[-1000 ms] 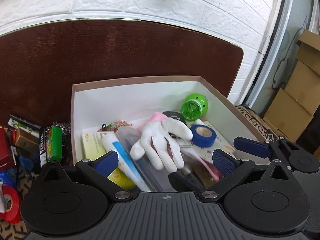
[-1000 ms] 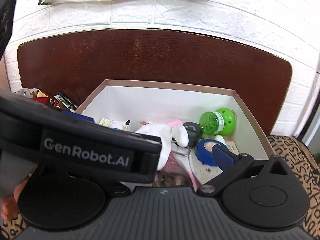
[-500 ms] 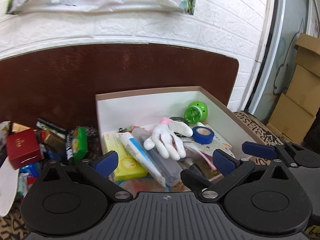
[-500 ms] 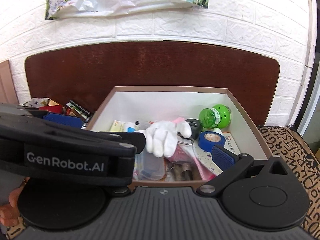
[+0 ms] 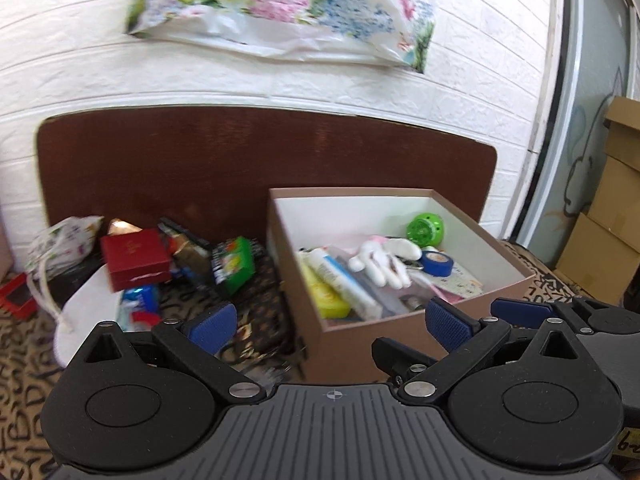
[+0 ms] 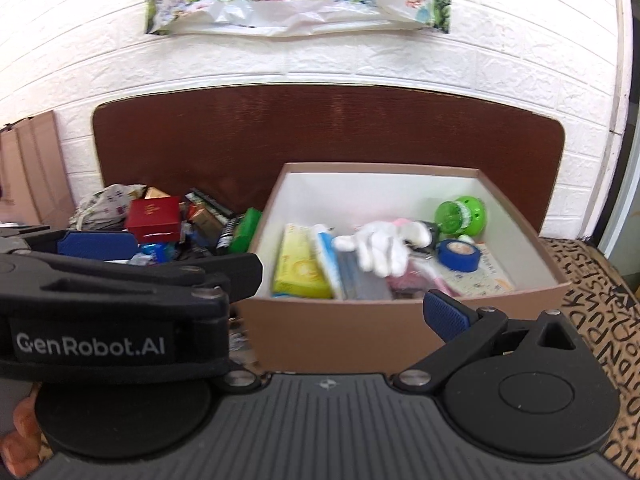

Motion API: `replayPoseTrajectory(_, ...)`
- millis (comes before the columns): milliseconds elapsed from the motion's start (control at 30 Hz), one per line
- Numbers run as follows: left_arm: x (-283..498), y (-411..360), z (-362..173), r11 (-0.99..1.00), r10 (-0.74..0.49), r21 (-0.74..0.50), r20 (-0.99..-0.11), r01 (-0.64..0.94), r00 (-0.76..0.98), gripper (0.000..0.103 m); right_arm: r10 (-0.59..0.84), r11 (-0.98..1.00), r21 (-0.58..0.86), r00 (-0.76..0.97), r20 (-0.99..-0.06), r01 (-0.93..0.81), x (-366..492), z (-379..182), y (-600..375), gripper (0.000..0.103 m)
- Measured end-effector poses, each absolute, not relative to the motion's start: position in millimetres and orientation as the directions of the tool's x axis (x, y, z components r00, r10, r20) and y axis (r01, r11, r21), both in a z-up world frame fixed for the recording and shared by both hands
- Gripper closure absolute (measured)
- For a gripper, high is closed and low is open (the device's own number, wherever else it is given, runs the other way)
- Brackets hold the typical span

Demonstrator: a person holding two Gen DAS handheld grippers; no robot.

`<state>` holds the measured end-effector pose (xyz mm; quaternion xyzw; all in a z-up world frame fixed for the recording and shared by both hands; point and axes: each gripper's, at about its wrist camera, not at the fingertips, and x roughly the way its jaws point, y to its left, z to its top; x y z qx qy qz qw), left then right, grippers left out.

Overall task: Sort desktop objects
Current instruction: 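Open the left gripper to drop the glove in the box and withdraw, then move the left gripper toward the drawstring bag and white mask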

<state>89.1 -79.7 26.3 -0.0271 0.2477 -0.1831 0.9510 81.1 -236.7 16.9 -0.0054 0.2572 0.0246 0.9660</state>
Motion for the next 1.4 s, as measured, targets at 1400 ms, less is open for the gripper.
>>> replayPoseTrajectory(1400, 78, 89, -41, 0.945, -0.254, -0.317, -0.556, 0.080, 0.791, 0.005, 0.283, 0.956, 0.094, 0.783, -0.553, -0.279, 72, -47, -97, 0.000)
